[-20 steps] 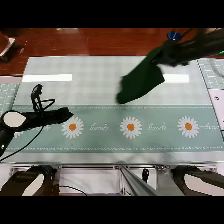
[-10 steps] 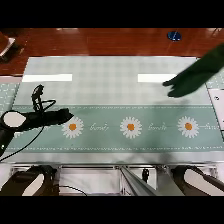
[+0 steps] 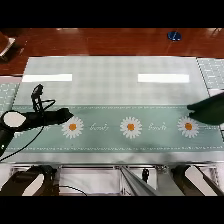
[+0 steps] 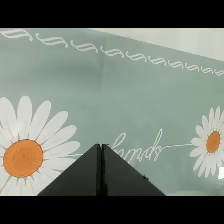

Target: Fold the shirts.

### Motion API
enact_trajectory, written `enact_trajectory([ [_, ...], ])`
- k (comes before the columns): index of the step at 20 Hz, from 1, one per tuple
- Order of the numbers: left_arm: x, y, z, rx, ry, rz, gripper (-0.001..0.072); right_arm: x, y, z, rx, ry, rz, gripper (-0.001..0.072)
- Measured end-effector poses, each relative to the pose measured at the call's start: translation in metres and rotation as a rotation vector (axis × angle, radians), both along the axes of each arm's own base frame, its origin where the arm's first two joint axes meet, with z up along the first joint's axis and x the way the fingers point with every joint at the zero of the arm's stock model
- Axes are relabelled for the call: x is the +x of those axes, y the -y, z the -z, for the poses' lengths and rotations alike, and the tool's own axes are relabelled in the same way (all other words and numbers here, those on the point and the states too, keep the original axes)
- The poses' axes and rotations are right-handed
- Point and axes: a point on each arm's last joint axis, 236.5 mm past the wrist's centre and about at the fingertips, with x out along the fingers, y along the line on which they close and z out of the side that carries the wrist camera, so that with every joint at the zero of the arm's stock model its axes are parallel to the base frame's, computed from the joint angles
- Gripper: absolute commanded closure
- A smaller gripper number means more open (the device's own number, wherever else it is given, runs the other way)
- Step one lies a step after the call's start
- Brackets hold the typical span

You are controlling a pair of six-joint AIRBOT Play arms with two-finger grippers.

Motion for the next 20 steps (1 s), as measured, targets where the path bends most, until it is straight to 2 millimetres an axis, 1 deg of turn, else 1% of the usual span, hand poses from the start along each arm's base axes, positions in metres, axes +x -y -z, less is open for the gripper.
enact_trajectory([
  [3,0.002,-0.001,-0.001,0.002,0.007,-0.005,0.068,-0.047,0.022,0.026,0.007,-0.084,0.138,0.0691],
  [5,0.003,-0.001,-0.001,0.003,0.012,-0.009,0.068,-0.084,0.035,0.045,-0.004,-0.168,0.238,0.0691],
  [7,0.003,-0.001,-0.001,0.003,0.013,-0.009,0.068,-0.115,0.038,0.062,-0.009,-0.247,0.309,0.069],
  [8,0.004,-0.002,-0.001,0.004,0.015,-0.011,0.068,-0.128,0.037,0.07,-0.013,-0.283,0.336,0.0653],
  [9,0.004,-0.002,-0.001,0.003,0.015,-0.011,0.068,-0.144,0.035,0.08,-0.015,-0.33,0.365,0.045],
  [10,0.004,-0.002,-0.001,0.003,0.016,-0.011,0.068,-0.159,0.034,0.09,-0.019,-0.384,0.395,0.0288],
  [12,0.005,-0.002,-0.001,0.004,0.017,-0.013,0.068,-0.179,0.025,0.111,-0.005,-0.468,0.405,0.0297],
  [13,0.005,-0.002,-0.001,0.004,0.018,-0.014,0.068,-0.183,0.021,0.119,-0.002,-0.497,0.386,0.0297],
  [15,0.009,-0.004,-0.005,0.007,0.033,-0.019,0.068,-0.191,0.02,0.129,-0.03,-0.564,0.348,0.0311],
  [16,0.015,-0.007,-0.011,0.011,0.056,-0.021,0.0679,-0.192,0.023,0.13,-0.06,-0.59,0.325,0.0341],
  [17,0.024,-0.012,-0.022,0.016,0.09,-0.032,0.068,-0.188,0.027,0.13,-0.093,-0.6,0.292,0.0476],
  [18,0.038,-0.019,-0.039,0.022,0.141,-0.051,0.068,-0.18,0.033,0.127,-0.128,-0.593,0.261,0.0663],
  [19,0.051,-0.025,-0.06,0.025,0.191,-0.068,0.068,-0.168,0.039,0.121,-0.163,-0.572,0.225,0.0691],
  [20,0.067,-0.032,-0.086,0.029,0.253,-0.083,0.068,-0.145,0.043,0.114,-0.195,-0.519,0.171,0.0691],
])
